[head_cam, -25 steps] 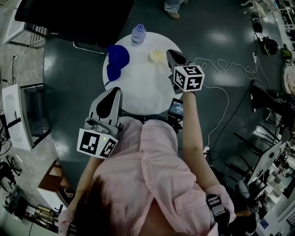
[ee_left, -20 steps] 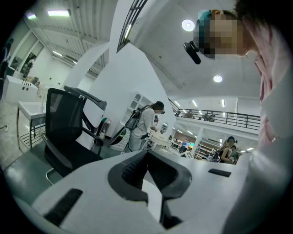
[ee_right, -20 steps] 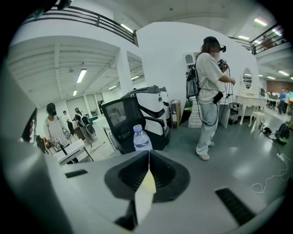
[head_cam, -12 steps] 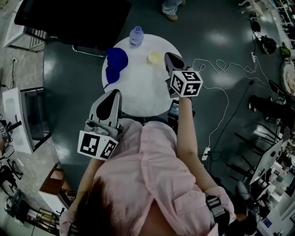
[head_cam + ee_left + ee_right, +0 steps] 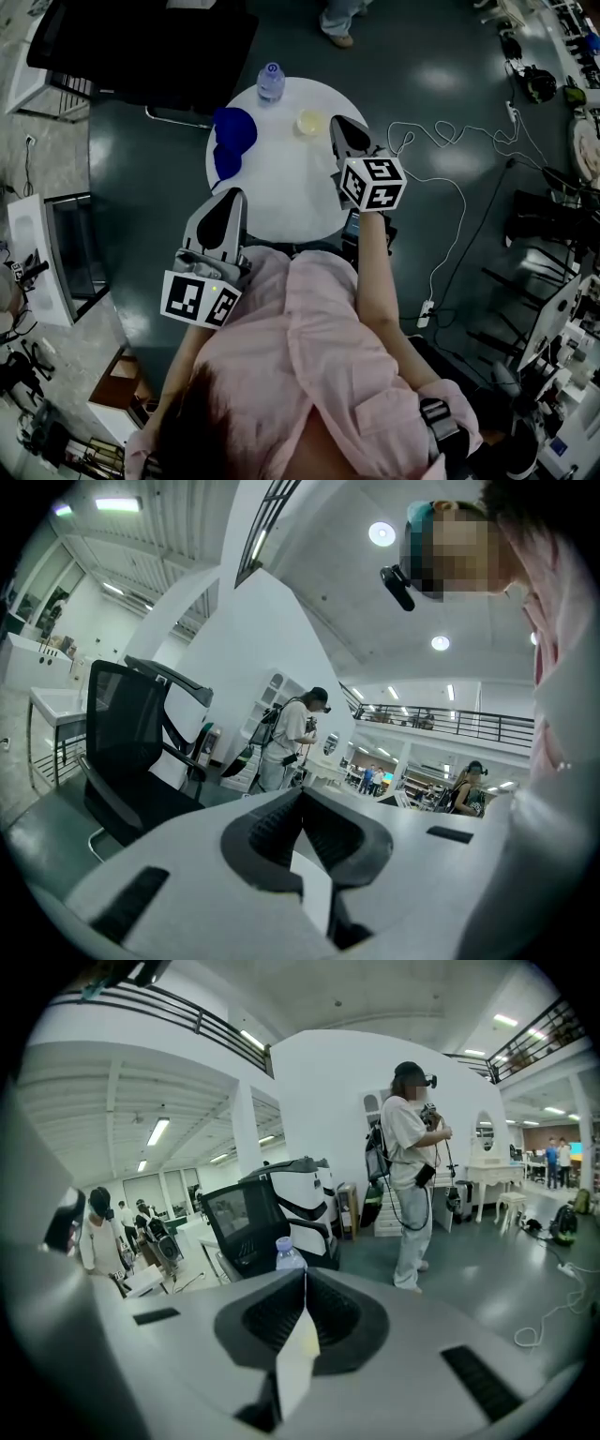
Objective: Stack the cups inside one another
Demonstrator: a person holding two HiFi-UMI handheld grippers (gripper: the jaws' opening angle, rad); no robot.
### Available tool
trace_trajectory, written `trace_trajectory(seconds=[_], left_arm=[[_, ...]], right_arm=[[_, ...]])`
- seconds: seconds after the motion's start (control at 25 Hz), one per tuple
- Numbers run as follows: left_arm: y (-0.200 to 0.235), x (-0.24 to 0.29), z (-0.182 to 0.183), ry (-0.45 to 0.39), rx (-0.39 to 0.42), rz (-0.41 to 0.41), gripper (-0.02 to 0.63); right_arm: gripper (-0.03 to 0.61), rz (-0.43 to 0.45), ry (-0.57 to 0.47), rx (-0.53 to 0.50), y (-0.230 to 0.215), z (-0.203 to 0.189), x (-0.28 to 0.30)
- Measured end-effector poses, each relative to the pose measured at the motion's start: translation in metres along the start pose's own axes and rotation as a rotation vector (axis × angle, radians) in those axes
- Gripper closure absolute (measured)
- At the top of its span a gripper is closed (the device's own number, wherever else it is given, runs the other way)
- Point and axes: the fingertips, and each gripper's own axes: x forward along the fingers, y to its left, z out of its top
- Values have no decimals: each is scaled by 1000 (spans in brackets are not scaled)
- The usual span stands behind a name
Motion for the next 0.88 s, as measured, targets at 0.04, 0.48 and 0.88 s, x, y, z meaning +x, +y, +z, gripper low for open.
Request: trace_trajectory(seconds=[0.04, 0.48, 0.88], left_arm=[[0, 0, 0, -1, 1, -2, 597], [-17, 1, -6, -1, 0, -35, 597], [-54, 3, -20, -2, 4, -47, 597]], right_arm=[[548, -1, -7, 0, 1, 1, -3], [548, -13, -99, 15, 10, 17, -50], [548, 20, -168, -8, 19, 29, -101]])
